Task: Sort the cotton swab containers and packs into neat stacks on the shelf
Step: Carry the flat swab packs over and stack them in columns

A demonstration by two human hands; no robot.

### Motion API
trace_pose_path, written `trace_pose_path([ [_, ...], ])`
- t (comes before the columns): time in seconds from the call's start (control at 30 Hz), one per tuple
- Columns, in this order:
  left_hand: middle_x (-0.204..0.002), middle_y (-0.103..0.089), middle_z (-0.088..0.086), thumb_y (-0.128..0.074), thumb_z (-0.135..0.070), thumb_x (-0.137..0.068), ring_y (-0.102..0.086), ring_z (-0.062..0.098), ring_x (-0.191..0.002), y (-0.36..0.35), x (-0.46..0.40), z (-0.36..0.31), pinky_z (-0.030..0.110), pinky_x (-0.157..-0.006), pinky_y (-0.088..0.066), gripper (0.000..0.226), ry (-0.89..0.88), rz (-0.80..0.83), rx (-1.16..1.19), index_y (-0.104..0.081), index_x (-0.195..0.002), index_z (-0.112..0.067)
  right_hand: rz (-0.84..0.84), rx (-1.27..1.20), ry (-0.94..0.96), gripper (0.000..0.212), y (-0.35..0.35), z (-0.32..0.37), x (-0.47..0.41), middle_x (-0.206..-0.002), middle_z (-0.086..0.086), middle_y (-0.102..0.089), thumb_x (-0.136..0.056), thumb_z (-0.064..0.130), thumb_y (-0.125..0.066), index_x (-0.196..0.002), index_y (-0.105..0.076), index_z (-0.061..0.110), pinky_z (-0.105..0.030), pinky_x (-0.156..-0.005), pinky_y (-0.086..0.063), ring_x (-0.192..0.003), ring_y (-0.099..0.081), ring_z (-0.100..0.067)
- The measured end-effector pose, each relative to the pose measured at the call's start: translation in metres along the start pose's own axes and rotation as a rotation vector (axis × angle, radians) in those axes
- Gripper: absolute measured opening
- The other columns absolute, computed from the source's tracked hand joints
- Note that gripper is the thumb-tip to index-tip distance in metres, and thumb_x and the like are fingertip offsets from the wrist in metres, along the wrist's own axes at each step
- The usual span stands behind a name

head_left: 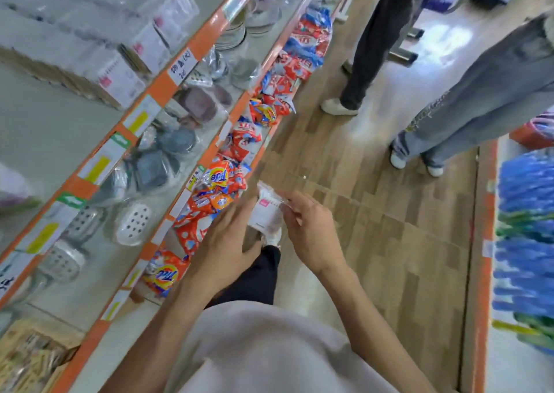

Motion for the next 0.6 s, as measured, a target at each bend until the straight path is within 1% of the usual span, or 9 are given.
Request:
trace_pose_path([
  [0.07, -0.16, -0.032, 0.0, -0.072, -0.023, -0.088, -0.028, 0.017, -0.147, -0.001, -0.023, -0.002, 0.028, -0.118, -0.022, 0.084, 0.013, 0.0, -0.017, -0.025, -0.157, -0.023, 0.001, -0.02, -0.014, 0.03, 0.005, -0.009, -0.024, -0.1, -0.001, -0.068, -0.101, 0.012, -0.051, -0.125, -0.066, 0.024, -0.038, -0.08, -0.054, -0.092, -0.066, -0.018],
  [0.17, -0.154, -0.043, 0.002, -0.074, -0.016, -0.086, -0.038, 0.018, -0.141, 0.003, -0.058, -0.003, 0.021, -0.112, -0.025, 0.08, 0.06, -0.085, 0.022, -0.033, -0.155, -0.02, 0.024, -0.011, 0.018, 0.029, 0.013, -0.012, -0.067, -0.102, 0.003, -0.07, -0.101, 0.012, -0.052, -0.122, -0.068, 0.024, -0.039, -0.082, -0.055, -0.092, -0.066, -0.014],
  [0.23, -0.146, -0.053, 0.004, -0.076, -0.012, -0.084, -0.047, 0.02, -0.133, 0.006, -0.086, -0.001, 0.021, -0.103, -0.032, 0.077, 0.087, -0.148, 0.048, -0.04, -0.152, -0.018, 0.044, 0.016, 0.049, 0.028, 0.02, -0.012, -0.102, -0.103, 0.004, -0.072, -0.101, 0.012, -0.053, -0.12, -0.07, 0.022, -0.04, -0.082, -0.056, -0.092, -0.067, -0.014],
  [0.3, -0.14, -0.059, 0.005, -0.077, -0.013, -0.083, -0.055, 0.024, -0.126, 0.013, -0.114, 0.0, 0.028, -0.096, -0.042, 0.074, 0.114, -0.173, 0.062, -0.045, -0.149, -0.018, 0.085, 0.018, 0.086, 0.024, 0.028, -0.007, -0.136, -0.105, 0.006, -0.073, -0.099, 0.014, -0.056, -0.117, -0.071, 0.022, -0.039, -0.081, -0.057, -0.092, -0.068, -0.014],
  [0.37, -0.135, -0.063, 0.006, -0.079, -0.017, -0.082, -0.061, 0.028, -0.12, 0.022, -0.144, 0.001, 0.031, -0.092, -0.046, 0.071, 0.115, -0.212, 0.05, -0.048, -0.147, -0.018, 0.152, 0.014, 0.124, 0.02, 0.037, -0.001, -0.172, -0.104, 0.008, -0.073, -0.099, 0.02, -0.061, -0.115, -0.072, 0.023, -0.031, -0.081, -0.057, -0.09, -0.068, -0.011],
  [0.43, -0.128, -0.067, 0.009, -0.079, -0.022, -0.082, -0.064, 0.03, -0.114, 0.033, -0.177, 0.001, 0.036, -0.091, -0.051, 0.069, 0.103, -0.258, 0.013, -0.051, -0.144, -0.017, 0.184, 0.027, 0.171, 0.019, 0.047, 0.006, -0.209, -0.101, 0.01, -0.073, -0.097, 0.022, -0.064, -0.114, -0.074, 0.021, -0.011, -0.075, -0.049, -0.086, -0.067, -0.007],
  [0.47, -0.126, -0.067, 0.01, -0.079, -0.023, -0.082, -0.065, 0.032, -0.112, 0.039, -0.192, 0.001, 0.039, -0.09, -0.052, 0.068, 0.091, -0.284, 0.003, -0.052, -0.143, -0.016, 0.179, 0.038, 0.196, 0.018, 0.052, 0.01, -0.227, -0.098, 0.009, -0.073, -0.096, 0.021, -0.066, -0.112, -0.075, 0.02, -0.005, -0.07, -0.043, -0.083, -0.066, -0.005],
  [0.53, -0.126, -0.067, 0.011, -0.081, -0.019, -0.081, -0.065, 0.033, -0.112, 0.051, -0.219, 0.0, 0.044, -0.091, -0.054, 0.069, 0.077, -0.307, 0.007, -0.052, -0.143, -0.014, 0.161, 0.033, 0.23, 0.015, 0.059, 0.016, -0.259, -0.095, 0.005, -0.074, -0.094, 0.019, -0.07, -0.107, -0.077, 0.018, 0.0, -0.067, -0.038, -0.08, -0.062, 0.002],
  [0.6, -0.128, -0.066, 0.009, -0.082, -0.02, -0.081, -0.063, 0.03, -0.113, 0.062, -0.237, -0.001, 0.042, -0.091, -0.054, 0.072, 0.087, -0.317, -0.013, -0.049, -0.145, -0.016, 0.165, 0.029, 0.272, 0.017, 0.063, 0.019, -0.286, -0.101, 0.006, -0.075, -0.093, 0.02, -0.072, -0.108, -0.077, 0.019, 0.001, -0.07, -0.038, -0.085, -0.06, 0.006],
])
Point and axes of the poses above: each hand's wrist, its own x-axis away from the middle knuckle, its own y-axis out of the back of the hand, z = x × y, the point moved 7 cm from there along -x, towards the middle knuckle
